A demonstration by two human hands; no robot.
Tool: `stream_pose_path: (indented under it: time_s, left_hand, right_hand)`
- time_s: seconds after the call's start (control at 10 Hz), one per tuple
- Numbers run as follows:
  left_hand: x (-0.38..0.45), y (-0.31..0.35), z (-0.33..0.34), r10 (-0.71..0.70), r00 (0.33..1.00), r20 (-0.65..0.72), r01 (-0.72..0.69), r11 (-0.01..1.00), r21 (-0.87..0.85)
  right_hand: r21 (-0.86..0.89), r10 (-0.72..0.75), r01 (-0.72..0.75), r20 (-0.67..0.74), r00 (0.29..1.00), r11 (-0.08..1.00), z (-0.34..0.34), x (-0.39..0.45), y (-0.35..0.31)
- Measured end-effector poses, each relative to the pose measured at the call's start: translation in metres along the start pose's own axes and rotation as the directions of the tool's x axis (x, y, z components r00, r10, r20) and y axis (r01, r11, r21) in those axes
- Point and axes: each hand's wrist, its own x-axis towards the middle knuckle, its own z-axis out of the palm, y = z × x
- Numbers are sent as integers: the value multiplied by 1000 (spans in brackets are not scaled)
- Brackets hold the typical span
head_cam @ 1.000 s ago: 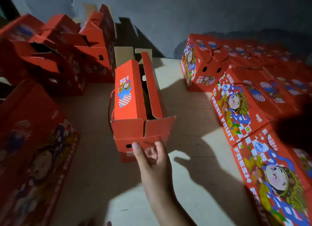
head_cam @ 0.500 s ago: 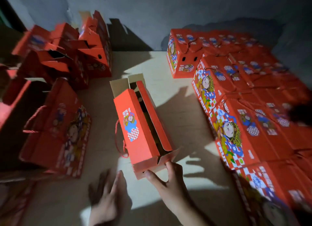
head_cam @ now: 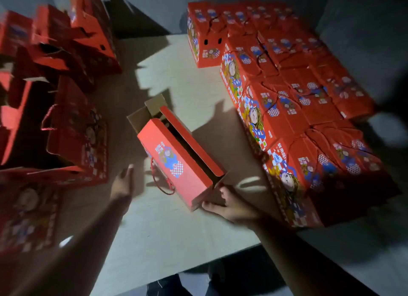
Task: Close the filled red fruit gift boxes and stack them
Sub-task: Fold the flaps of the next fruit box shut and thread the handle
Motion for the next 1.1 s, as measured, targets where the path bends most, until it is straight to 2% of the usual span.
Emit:
stream_pose_path:
  time_s: [0.1, 0.2, 0.3, 0.4, 0.5, 0.6, 0.7, 0.8, 0.9, 1.1]
  left_hand:
    - [-26, 36, -13, 32, 995, -90, -48, 981, -185]
    - [-63, 67, -20, 259, 953, -159, -276, 956, -99]
    - [-98, 84, -21, 455, 876, -158, -452, 890, 56]
    - [-119, 92, -19, 537, 839, -82, -526, 841, 128]
    - [-126, 97, -16, 535, 845, -19, -525, 836, 162]
    - [-128, 98, -13, 534, 845, -31, -509, 821, 261]
    - [-130, 101, -13, 515, 854, -69, -472, 825, 312]
    - [-140, 105, -15, 436, 894, -104, -393, 874, 286]
    - [-160, 97, -22, 394, 912, -115, -352, 895, 273]
    - [-215, 46, -39, 379, 925, 11, -358, 865, 350]
  right_hand:
    - [-61, -17, 20, 46, 999, 998, -19, -19, 16]
    - [-220, 59, -48, 47, 997, 974, -42, -36, 29]
    - [-318, 98, -62, 99, 990, 946, -68, -45, 45]
    - [-389, 78, -31, 106, 991, 921, -88, -53, 52]
    - [-366, 48, -15, 83, 995, 930, -105, -57, 51]
    - [-296, -28, 57, 100, 995, 954, -109, -71, 44]
    - [-130, -48, 48, 3, 999, 990, -101, -86, 43]
    - [130, 51, -55, 30, 998, 990, -91, -92, 52]
    - [331, 132, -136, 36, 991, 934, -84, -90, 48]
    - [554, 7, -41, 63, 998, 831, -86, -75, 35]
